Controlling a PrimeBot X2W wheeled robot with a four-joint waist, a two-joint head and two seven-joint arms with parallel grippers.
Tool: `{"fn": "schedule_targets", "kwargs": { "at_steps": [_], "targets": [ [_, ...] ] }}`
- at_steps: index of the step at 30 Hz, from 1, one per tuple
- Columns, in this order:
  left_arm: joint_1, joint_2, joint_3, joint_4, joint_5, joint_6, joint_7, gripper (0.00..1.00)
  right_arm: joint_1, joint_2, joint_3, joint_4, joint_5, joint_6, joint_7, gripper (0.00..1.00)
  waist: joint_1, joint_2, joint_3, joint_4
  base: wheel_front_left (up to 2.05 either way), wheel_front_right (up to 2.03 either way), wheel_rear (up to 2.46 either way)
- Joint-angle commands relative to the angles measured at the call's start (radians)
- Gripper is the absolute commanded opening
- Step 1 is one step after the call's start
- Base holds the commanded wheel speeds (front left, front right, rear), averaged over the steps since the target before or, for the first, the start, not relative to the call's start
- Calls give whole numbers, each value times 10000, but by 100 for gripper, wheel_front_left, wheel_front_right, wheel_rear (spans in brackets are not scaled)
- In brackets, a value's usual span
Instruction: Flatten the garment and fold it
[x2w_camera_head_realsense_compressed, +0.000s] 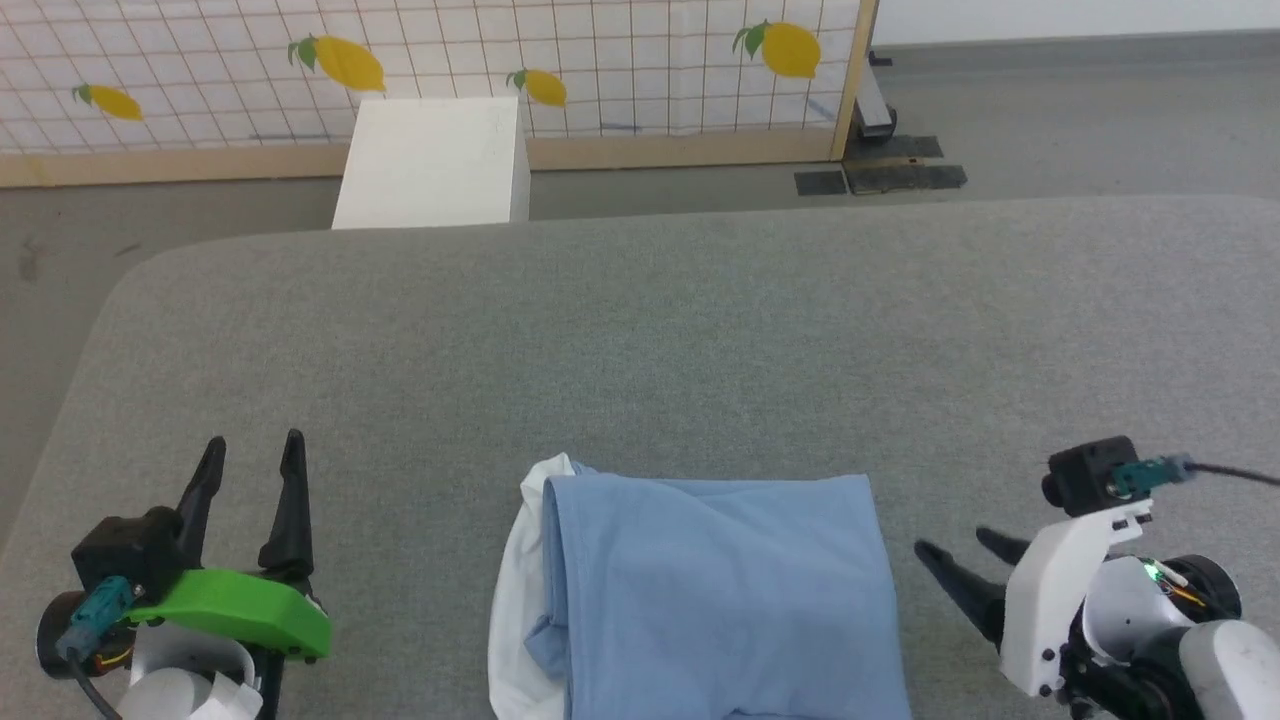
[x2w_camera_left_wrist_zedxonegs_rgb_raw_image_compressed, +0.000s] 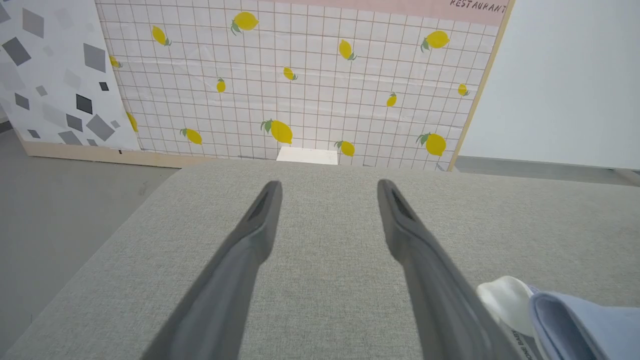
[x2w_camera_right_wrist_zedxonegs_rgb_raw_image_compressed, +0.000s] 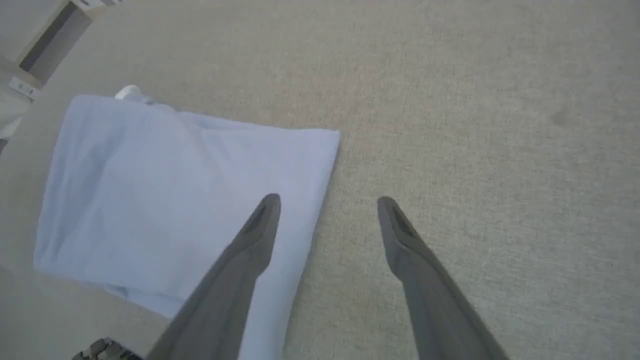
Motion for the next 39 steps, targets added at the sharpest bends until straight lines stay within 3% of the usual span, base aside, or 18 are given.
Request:
{"fn": "schedule_targets", "kwargs": {
  "at_steps": [1,6,22,28,29,30,39],
  "targets": [
    [-143,93,15,-37,-89,3,28,100,-178,-241,115,-86,286,-11,706,100,0,47,220,124,0,0,0],
    [-357,184,7,-80,-213,-101,43,100,-472,-843,609,-376,1137,-11,2806,100,0,47,823,483,0,0,0],
    [-827,455,-13,160,-334,-317,-50,100,-1268,-407,2434,1168,1750,-11,2078,100,0,47,1553,952,0,0,0],
    [-885,436,-82,231,-344,-330,-76,100,-1570,-604,3013,1759,1843,-11,1895,100,0,47,1508,952,0,0,0],
    [-899,434,-89,253,-350,-336,-83,100,-1606,-644,3105,1848,1850,-11,1918,56,0,47,1496,943,0,0,0],
    [-910,435,-90,269,-358,-341,-89,100,-1628,-669,3140,1907,1871,-11,1924,3,0,47,1493,936,0,0,0],
    [-833,360,-104,379,-378,-319,-148,100,-1841,-1062,3113,2001,1825,-11,1823,0,0,47,1254,871,0,0,0]
  ]
}}
